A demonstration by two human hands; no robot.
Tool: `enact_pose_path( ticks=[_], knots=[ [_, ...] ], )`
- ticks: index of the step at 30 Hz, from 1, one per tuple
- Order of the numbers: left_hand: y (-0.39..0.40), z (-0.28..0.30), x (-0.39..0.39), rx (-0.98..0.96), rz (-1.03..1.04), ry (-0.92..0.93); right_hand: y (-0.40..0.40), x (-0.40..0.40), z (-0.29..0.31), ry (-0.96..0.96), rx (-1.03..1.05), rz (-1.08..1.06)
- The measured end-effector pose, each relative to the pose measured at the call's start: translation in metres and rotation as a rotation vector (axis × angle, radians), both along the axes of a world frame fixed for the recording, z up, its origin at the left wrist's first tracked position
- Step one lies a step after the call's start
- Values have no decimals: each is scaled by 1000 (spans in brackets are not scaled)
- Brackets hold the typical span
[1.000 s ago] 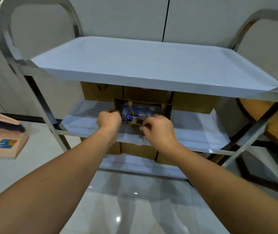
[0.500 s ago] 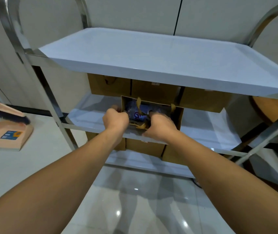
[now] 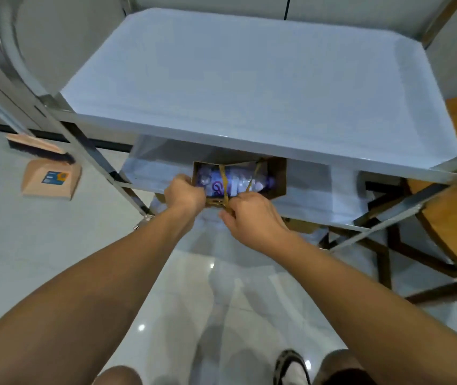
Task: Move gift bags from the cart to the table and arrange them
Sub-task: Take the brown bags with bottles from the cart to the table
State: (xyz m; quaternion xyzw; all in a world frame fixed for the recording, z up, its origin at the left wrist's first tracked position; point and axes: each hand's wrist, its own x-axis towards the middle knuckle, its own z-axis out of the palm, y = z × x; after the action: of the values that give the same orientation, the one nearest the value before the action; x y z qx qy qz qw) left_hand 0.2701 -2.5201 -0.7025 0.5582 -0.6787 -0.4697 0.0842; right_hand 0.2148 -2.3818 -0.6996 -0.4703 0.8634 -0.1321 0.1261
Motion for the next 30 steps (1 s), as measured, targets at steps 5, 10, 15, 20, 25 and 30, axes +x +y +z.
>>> enact_pose_path(
  ticks=[5, 10, 15, 20, 25, 30],
  knots=[
    [29, 65, 32, 306, -93, -179, 25, 10, 83, -33, 166, 101],
    [65, 158, 64, 446, -294, -439, 57, 33, 162, -135, 165, -64],
    [89, 233, 81, 483, -503, -470, 85, 59, 239, -286, -4, -342],
    [95, 293, 95, 265, -744, -326, 114, 91, 333, -206, 98, -418],
    [107, 367, 108, 142, -888, -256, 150, 137, 410, -85, -13, -546],
    [170, 406, 126, 128, -1112, -287, 220, 183, 467, -95, -181, -776]
  ],
)
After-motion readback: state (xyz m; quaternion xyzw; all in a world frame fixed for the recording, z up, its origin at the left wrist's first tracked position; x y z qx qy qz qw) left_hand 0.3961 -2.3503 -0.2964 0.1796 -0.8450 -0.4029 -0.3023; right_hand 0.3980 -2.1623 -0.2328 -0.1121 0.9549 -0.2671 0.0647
